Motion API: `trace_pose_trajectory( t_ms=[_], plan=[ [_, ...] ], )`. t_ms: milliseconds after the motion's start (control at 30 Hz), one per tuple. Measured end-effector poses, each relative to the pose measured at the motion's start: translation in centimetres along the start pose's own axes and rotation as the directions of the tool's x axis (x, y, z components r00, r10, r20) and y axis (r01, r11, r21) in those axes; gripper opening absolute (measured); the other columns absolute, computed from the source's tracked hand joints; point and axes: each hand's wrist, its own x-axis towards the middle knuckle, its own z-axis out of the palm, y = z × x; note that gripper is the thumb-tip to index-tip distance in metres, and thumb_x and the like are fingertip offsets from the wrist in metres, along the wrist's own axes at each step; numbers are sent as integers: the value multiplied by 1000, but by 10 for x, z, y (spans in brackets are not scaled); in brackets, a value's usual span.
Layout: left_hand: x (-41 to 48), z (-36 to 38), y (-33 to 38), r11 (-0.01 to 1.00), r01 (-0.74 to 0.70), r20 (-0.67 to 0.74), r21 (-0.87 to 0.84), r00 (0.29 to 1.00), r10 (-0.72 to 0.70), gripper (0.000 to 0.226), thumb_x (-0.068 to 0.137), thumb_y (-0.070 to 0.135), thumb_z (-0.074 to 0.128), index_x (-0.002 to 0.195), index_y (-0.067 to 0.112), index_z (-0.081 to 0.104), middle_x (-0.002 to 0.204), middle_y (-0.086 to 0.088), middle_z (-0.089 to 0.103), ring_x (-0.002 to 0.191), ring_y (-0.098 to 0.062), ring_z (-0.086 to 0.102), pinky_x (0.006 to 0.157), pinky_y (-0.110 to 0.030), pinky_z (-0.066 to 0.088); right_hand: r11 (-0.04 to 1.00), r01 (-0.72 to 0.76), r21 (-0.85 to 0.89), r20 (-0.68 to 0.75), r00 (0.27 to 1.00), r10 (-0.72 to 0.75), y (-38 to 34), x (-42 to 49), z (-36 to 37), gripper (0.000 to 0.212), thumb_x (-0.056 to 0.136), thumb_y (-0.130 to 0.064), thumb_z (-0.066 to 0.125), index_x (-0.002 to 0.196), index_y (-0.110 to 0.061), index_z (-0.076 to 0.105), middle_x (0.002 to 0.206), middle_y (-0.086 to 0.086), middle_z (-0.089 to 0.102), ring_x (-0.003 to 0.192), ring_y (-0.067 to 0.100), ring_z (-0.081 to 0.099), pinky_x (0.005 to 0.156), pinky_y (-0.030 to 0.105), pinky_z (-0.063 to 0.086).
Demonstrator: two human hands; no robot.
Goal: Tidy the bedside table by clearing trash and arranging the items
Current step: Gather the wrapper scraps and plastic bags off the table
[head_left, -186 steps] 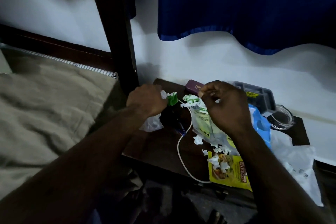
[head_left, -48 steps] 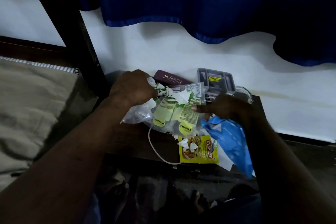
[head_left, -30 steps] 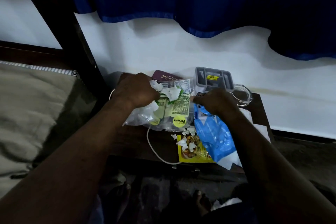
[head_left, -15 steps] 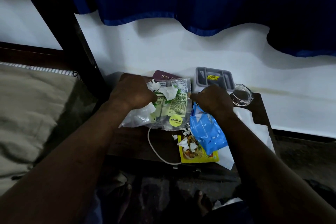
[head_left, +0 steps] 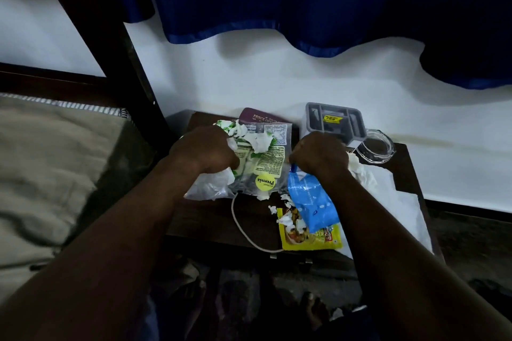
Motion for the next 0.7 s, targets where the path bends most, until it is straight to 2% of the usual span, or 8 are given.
trace_pose_trajectory(
  t_ms=[133, 233, 333, 400, 467, 533, 600, 700],
  plan=[
    [2, -1, -4, 1000, -5, 2, -14, 1000, 5, 39, 58, 49, 86, 86, 28, 68, 124, -7, 56, 88, -20, 61, 67, -22, 43, 999, 12, 30, -11, 1000, -11, -3, -1, -2, 21, 79, -30, 74, 94, -16, 80, 94, 4, 77, 83, 24, 68, 75, 31, 55],
    [3, -3, -5, 1000, -9, -14, -25, 1000, 8, 36, 59, 47, 87, 78, 29, 62, 124, -7, 54, 90, -20, 59, 74, -24, 44, 996, 74, 56, 4, 997, -75, 1, -1, -16, 19, 80, -30, 70, 85, -13, 78, 89, 6, 76, 84, 25, 71, 82, 35, 60],
    [4, -5, -3, 998, -31, -27, -48, 999, 30, 35, 61, 46, 85, 74, 21, 63, 109, -6, 62, 99, -24, 60, 74, -26, 43, 985, 115, 125, 1, 993, -116, 7, -3, -41, 23, 81, -29, 72, 89, -8, 79, 88, 7, 77, 87, 29, 73, 77, 34, 61],
    [2, -7, 2, 995, -66, -47, -74, 997, 62, 33, 65, 42, 84, 69, 17, 63, 92, -2, 65, 97, -24, 63, 72, -27, 44, 960, 114, 256, -61, 993, -102, 17, -7, -58, 21, 75, -29, 75, 76, -9, 77, 61, -4, 69, 68, 21, 71, 59, 26, 55],
    [0, -9, 10, 992, -103, -95, -67, 991, 96, 29, 68, 41, 81, 71, 18, 64, 85, 1, 67, 91, -23, 66, 76, -29, 48, 945, 109, 307, -166, 984, -59, 27, -12, -71, 25, 71, -36, 75, 69, -11, 73, 52, -7, 64, 59, 13, 64, 56, 26, 46],
    [-3, -11, 17, 993, -113, -130, -42, 986, 106, 32, 67, 47, 77, 79, 19, 67, 85, 0, 70, 88, -23, 68, 84, -33, 50, 933, 114, 341, -224, 974, -37, 35, -18, -80, 24, 70, -38, 75, 68, -14, 70, 53, -11, 65, 55, 2, 61, 56, 25, 42],
    [-7, -13, 23, 993, -112, -152, -45, 983, 104, 31, 66, 52, 75, 75, 24, 65, 82, 2, 70, 85, -23, 68, 83, -34, 49, 915, 113, 386, -257, 966, -11, 40, -26, -83, 20, 71, -34, 76, 70, -17, 66, 56, -11, 66, 53, -2, 61, 57, 26, 44],
    [-12, -12, 29, 988, -140, -197, -64, 972, 125, 40, 59, 60, 64, 79, 25, 69, 86, 3, 73, 86, -24, 68, 87, -37, 53, 871, 103, 481, -276, 960, 39, 53, -36, -82, 12, 74, -24, 75, 79, -21, 64, 74, -1, 72, 67, 16, 68, 65, 30, 54]
  ],
)
